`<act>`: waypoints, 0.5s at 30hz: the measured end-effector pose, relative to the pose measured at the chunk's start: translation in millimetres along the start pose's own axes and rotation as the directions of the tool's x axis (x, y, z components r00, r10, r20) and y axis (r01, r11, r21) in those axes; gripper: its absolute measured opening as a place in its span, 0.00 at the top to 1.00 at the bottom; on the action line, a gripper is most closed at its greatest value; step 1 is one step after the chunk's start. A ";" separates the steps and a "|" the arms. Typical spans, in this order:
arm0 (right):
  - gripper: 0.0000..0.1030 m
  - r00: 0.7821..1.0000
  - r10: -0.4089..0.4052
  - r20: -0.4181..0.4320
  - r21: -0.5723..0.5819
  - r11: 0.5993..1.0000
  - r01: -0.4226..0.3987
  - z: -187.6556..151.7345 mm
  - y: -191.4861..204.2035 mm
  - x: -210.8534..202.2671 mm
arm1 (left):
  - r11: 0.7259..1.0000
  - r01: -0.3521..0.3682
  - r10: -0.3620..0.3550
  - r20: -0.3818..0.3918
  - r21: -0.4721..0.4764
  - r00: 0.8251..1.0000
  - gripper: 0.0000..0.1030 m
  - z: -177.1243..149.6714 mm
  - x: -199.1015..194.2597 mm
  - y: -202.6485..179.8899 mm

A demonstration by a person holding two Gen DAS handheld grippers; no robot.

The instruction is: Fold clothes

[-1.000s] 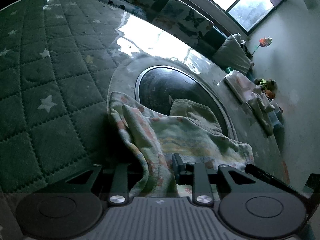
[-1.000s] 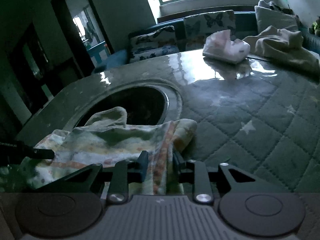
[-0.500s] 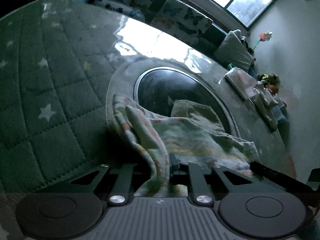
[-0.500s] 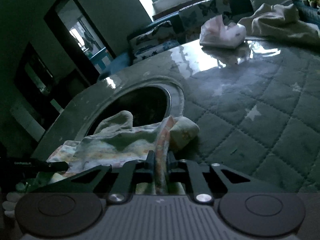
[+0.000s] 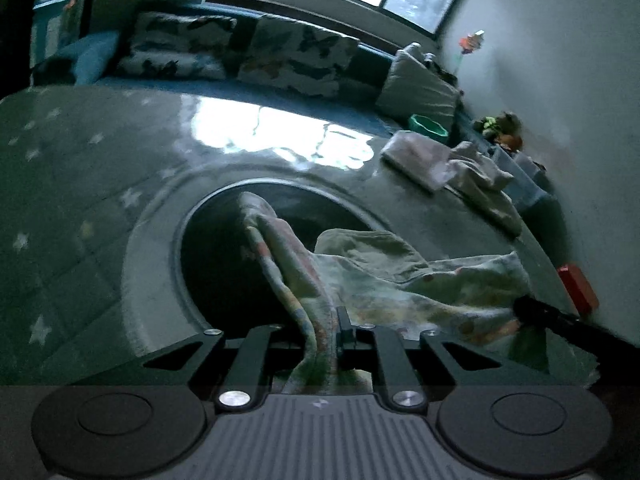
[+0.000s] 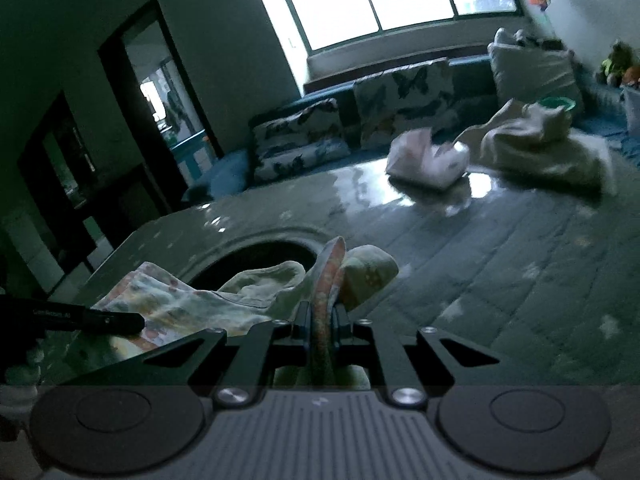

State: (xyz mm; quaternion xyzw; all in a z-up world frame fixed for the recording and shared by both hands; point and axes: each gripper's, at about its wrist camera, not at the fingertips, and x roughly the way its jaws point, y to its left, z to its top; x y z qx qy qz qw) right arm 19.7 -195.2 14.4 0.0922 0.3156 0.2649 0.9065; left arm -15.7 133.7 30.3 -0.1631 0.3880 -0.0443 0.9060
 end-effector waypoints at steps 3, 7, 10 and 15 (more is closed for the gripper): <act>0.92 0.999 -0.029 0.030 0.003 1.000 0.029 6.2 -7.6 -12.2 | 0.999 0.008 -0.008 -0.002 0.038 1.000 0.87 5.7 7.6 -18.3; 0.92 0.996 -0.068 0.063 0.006 0.998 0.068 11.3 -18.3 -27.8 | 0.996 0.016 -0.016 -0.007 0.086 1.000 0.87 12.6 17.9 -42.1; 0.92 0.993 -0.092 0.075 0.008 0.996 0.092 12.8 -26.5 -38.0 | 0.993 0.018 -0.016 -0.017 0.118 1.000 0.87 13.8 24.8 -56.3; 0.92 0.988 -0.126 0.092 0.013 0.992 0.126 14.0 -38.3 -50.5 | 0.987 0.013 -0.009 -0.025 0.163 1.000 0.87 16.1 35.0 -77.6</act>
